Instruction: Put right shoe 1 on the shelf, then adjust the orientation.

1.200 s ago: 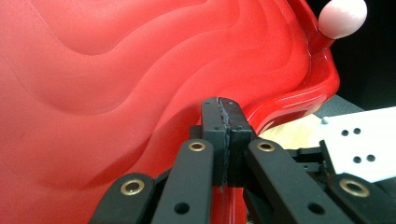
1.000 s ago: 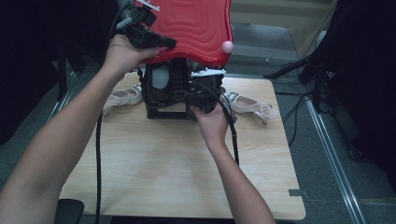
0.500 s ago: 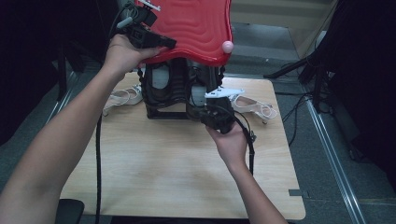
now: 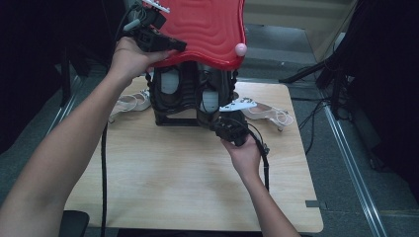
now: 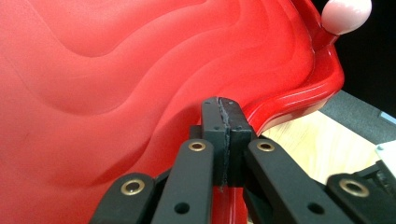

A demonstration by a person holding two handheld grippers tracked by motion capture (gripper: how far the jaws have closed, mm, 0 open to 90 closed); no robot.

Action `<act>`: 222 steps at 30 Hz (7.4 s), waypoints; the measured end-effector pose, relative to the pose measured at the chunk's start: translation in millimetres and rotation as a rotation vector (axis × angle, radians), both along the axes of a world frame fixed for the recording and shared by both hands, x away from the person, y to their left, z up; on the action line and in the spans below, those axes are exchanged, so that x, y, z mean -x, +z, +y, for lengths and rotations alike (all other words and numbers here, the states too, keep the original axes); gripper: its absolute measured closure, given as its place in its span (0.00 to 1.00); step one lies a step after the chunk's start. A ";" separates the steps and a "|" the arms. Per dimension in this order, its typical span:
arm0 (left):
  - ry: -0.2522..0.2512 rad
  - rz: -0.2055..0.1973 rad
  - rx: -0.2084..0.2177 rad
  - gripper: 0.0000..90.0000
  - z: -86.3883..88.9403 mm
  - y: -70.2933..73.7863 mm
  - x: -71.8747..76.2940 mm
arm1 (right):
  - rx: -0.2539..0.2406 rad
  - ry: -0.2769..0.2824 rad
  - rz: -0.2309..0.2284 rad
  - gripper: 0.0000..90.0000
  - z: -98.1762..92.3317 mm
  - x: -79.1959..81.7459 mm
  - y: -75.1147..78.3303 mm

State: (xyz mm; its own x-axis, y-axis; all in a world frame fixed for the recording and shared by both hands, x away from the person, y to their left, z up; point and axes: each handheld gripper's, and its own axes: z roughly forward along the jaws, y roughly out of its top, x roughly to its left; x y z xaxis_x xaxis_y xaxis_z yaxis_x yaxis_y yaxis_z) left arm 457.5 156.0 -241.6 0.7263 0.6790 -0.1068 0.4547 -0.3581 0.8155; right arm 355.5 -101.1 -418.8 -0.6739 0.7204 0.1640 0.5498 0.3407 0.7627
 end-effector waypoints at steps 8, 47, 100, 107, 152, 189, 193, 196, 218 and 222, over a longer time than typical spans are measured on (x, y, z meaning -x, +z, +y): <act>0.003 -0.004 -0.001 1.00 -0.5 -0.1 0.3 | -0.036 -0.037 -0.014 1.00 22.2 0.0 -1.5; 0.017 0.048 0.046 0.89 4.2 3.7 -1.6 | -0.072 -0.175 -0.024 1.00 -8.3 -35.1 9.7; -0.043 0.167 0.037 0.59 30.2 -137.2 98.4 | -0.120 -0.046 0.101 0.78 -48.4 27.7 -54.4; -0.026 0.208 0.049 0.60 39.4 -170.9 105.3 | -0.147 -0.041 0.107 0.76 -54.3 27.9 -54.0; 0.079 0.210 0.048 1.00 134.8 -231.9 122.2 | -0.110 -0.075 0.086 0.65 -79.4 25.1 -58.9; 0.341 0.262 0.045 1.00 239.3 -273.5 73.8 | -0.044 -0.074 0.068 0.61 -70.6 24.2 -67.7; 0.358 0.271 0.050 1.00 242.5 -279.5 66.5 | -0.040 -0.081 0.062 0.59 -71.1 24.0 -68.2; 0.380 0.274 0.037 1.00 243.8 -281.6 61.3 | -0.039 -0.076 0.060 0.60 -71.1 25.9 -68.0; 0.439 0.273 0.011 1.00 249.7 -297.7 39.0 | -0.050 -0.114 0.057 0.59 -88.1 40.1 -69.6; 0.442 0.268 0.012 1.00 249.2 -296.3 34.7 | -0.050 -0.119 0.059 0.59 -89.9 40.8 -70.1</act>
